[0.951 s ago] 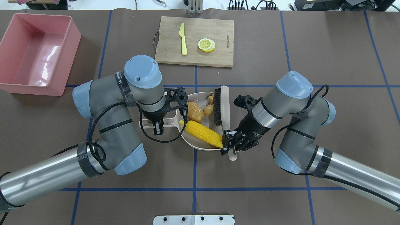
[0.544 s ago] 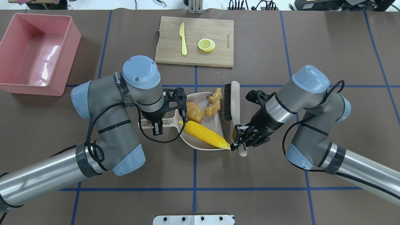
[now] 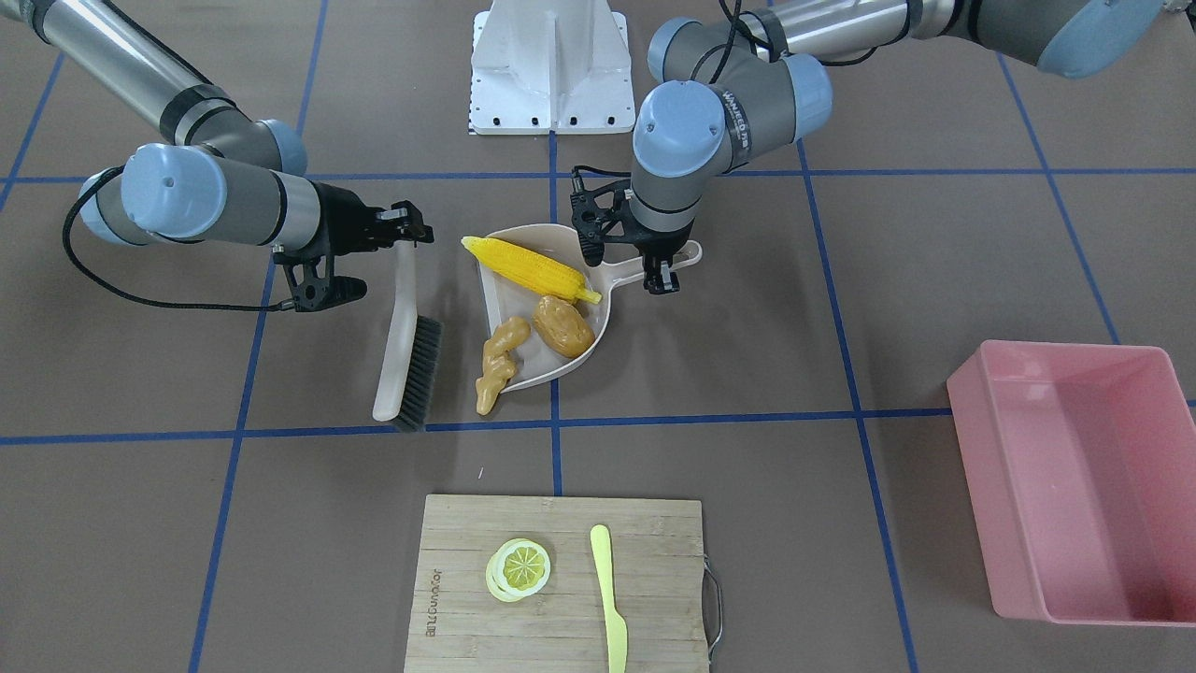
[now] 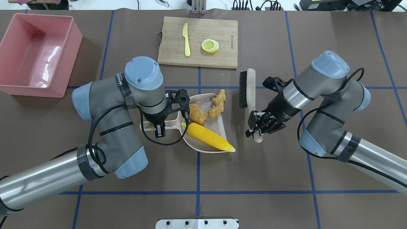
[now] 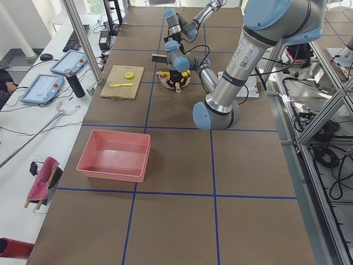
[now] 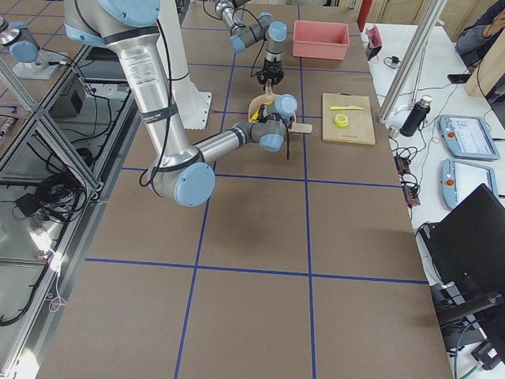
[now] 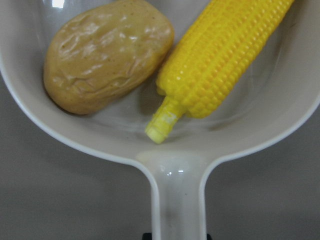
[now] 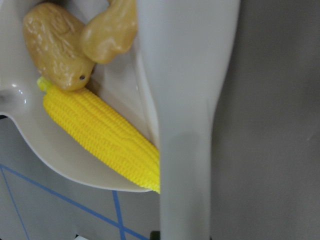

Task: Sweep and dump trash into bin
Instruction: 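Lift the brush back and reposition it at the dustpan edge with the right gripper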

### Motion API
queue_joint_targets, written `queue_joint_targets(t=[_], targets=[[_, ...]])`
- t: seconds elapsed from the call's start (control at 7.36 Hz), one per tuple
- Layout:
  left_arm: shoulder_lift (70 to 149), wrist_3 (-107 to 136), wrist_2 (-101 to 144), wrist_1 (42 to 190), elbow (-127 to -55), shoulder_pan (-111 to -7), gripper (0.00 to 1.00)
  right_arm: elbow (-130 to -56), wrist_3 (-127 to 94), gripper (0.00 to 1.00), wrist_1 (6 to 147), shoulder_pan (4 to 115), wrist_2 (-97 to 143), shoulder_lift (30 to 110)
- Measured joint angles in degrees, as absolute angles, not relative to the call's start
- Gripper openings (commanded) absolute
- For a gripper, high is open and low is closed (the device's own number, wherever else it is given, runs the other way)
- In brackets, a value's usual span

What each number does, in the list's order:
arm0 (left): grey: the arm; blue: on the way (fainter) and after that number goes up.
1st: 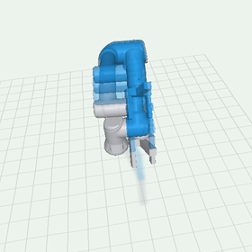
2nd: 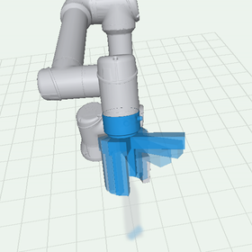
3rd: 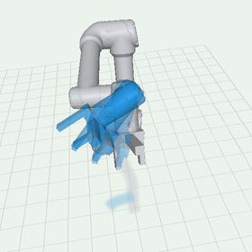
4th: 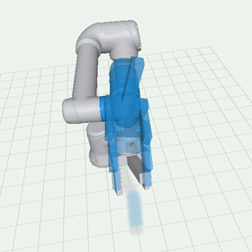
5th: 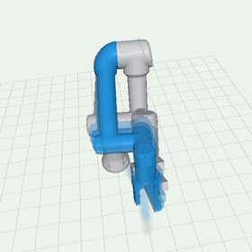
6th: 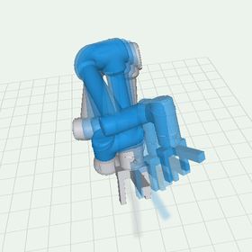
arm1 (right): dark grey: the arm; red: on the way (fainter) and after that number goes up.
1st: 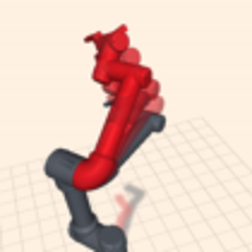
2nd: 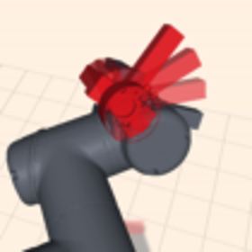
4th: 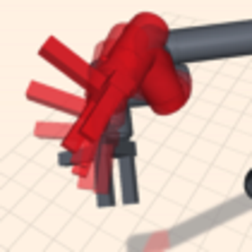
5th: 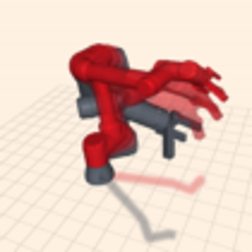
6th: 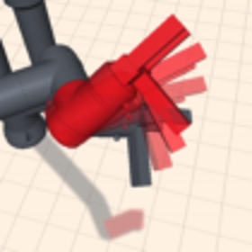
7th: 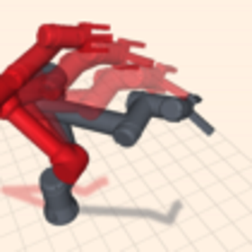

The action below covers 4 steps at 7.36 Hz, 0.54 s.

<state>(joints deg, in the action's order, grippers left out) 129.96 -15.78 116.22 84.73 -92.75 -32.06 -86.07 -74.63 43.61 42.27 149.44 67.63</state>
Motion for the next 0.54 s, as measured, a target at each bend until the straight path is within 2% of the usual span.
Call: queue_joint_targets(t=[0.54], targets=[[129.5, -15.4, 116.0, 86.6, -92.7, -32.1, 0.00, -74.5, -62.1, 0.00, 43.7, 43.3, 152.1, 61.0]])
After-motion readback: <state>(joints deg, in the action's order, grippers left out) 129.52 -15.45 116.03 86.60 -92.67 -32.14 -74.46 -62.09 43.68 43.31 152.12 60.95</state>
